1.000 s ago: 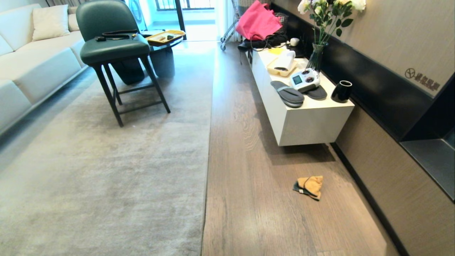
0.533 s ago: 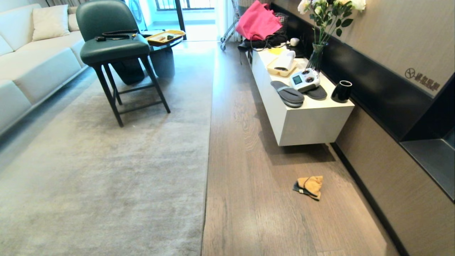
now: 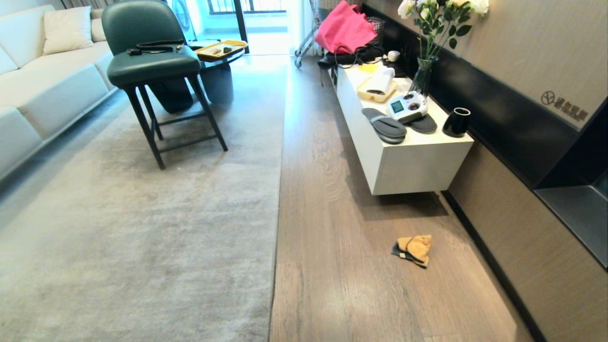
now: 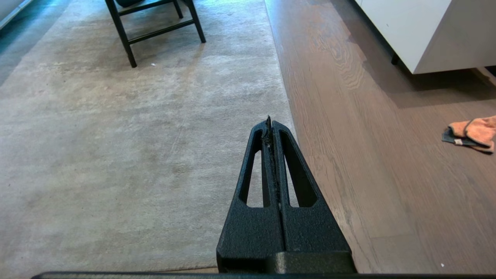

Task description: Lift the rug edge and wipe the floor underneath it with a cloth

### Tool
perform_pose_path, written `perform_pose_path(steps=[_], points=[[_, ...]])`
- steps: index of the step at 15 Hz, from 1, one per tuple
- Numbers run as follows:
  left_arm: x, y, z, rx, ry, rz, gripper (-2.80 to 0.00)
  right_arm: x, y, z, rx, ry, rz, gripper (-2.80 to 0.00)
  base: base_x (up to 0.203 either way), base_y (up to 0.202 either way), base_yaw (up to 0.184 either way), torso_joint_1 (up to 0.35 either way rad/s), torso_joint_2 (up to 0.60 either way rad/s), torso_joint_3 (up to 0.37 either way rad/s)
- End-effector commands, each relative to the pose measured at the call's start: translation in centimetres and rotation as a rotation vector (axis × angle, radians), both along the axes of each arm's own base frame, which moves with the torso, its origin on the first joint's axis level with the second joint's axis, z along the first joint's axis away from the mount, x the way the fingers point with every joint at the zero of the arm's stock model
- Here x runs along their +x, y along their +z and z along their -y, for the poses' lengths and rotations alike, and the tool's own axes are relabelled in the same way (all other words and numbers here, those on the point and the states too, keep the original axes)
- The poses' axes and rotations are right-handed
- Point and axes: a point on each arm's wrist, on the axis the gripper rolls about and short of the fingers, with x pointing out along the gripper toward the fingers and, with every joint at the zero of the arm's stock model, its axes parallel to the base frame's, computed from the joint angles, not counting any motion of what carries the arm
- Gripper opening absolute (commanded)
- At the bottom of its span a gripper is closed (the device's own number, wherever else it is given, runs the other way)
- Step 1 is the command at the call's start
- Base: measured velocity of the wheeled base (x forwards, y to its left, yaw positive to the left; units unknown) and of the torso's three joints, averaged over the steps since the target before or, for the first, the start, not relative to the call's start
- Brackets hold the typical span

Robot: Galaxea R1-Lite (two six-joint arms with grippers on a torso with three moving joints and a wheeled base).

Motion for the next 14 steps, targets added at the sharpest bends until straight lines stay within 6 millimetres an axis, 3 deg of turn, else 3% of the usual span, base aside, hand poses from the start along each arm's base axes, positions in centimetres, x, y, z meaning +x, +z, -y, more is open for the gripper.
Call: perform_pose_path(steps=[1,10,14], points=[[0.0,0.0,0.0,0.0,0.0,0.0,-2.8,0.01,0.0,0.0,-0.001,0.001,-0.002,-2.8,0.0,0.0,0.0,0.0,0.0,0.0],[0.0,0.0,0.0,0.0,0.0,0.0,-2.8,0.01,0.0,0.0,-0.001,0.001,-0.002,-2.8,0.0,0.0,0.0,-0.001,-0.01,-0.013],[0.0,0.0,0.0,0.0,0.0,0.0,-2.8,0.01,0.0,0.0,-0.001,0.001,-0.002,-2.8,0.0,0.0,0.0,-0.041,-0.32,-0.369]])
